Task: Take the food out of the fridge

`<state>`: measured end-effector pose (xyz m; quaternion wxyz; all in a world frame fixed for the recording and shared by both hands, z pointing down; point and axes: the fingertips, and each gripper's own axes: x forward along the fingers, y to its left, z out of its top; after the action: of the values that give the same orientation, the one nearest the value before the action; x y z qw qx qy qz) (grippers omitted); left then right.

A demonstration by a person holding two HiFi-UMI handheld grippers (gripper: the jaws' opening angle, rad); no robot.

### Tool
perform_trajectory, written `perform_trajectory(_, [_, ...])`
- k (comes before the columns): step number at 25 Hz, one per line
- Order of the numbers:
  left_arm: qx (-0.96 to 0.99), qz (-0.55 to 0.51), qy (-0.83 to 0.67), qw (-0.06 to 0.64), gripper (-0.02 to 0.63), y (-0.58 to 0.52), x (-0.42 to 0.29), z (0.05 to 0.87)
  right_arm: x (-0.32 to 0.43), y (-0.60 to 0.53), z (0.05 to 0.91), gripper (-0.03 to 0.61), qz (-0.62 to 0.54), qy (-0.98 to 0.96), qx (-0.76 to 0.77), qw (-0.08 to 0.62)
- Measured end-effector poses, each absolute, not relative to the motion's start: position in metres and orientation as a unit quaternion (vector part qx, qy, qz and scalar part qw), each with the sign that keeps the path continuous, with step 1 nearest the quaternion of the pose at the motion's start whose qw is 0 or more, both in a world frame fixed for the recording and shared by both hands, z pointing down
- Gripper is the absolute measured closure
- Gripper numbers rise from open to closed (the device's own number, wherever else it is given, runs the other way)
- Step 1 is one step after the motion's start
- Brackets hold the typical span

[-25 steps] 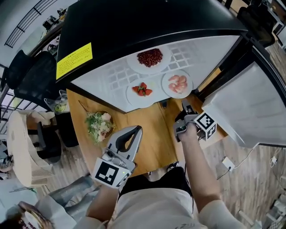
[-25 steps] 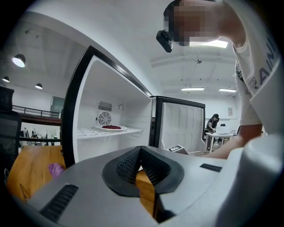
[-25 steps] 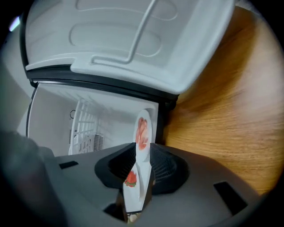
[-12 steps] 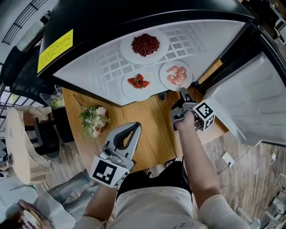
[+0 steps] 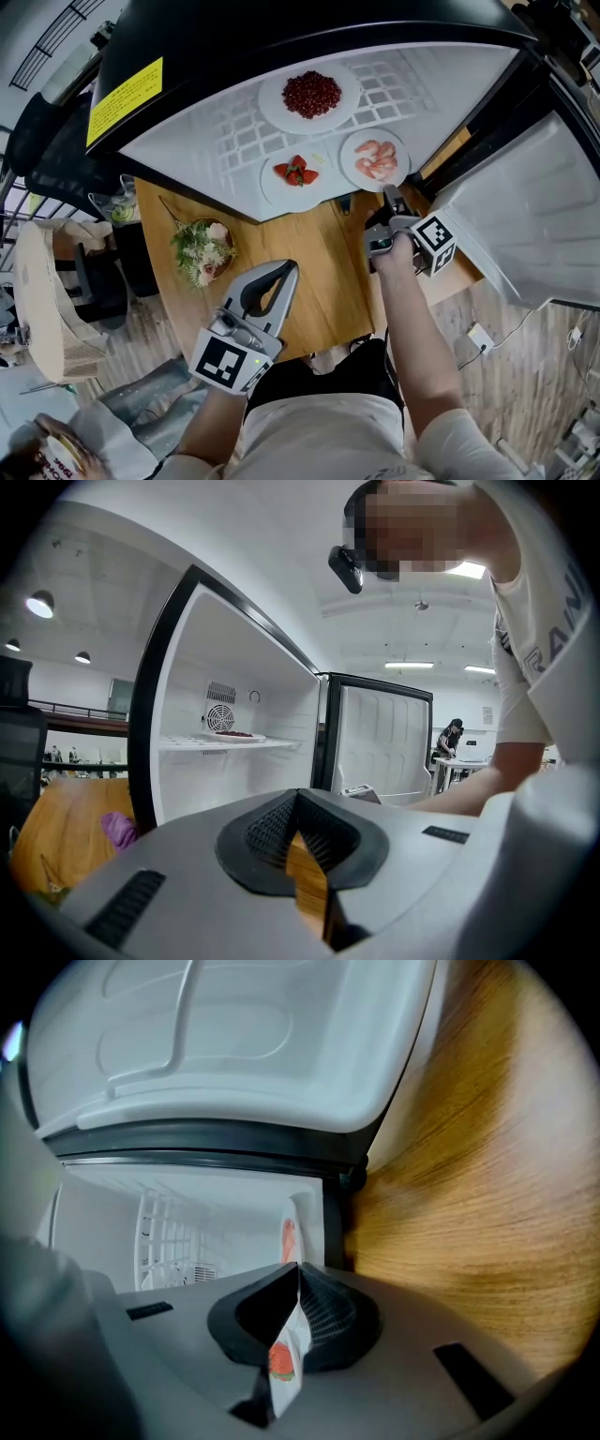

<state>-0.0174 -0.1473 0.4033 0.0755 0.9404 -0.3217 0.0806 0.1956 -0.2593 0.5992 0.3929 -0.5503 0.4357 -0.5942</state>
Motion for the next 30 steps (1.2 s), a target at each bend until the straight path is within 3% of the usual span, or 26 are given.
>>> perform_trajectory(15, [0.942,0.077,-0.318,0.075,0.607,-0.131,-0.019,0.399,0.202,-0.228,0.572,0.554,-0.549,0.486,-0.528,0.429])
perform_trajectory(30, [0.957,0.065,-0.271,0.081,0.607,-0.104,0.018,0.398,0.177,-0.121,0.547,0.553,-0.58,0.543,-0.485,0.365])
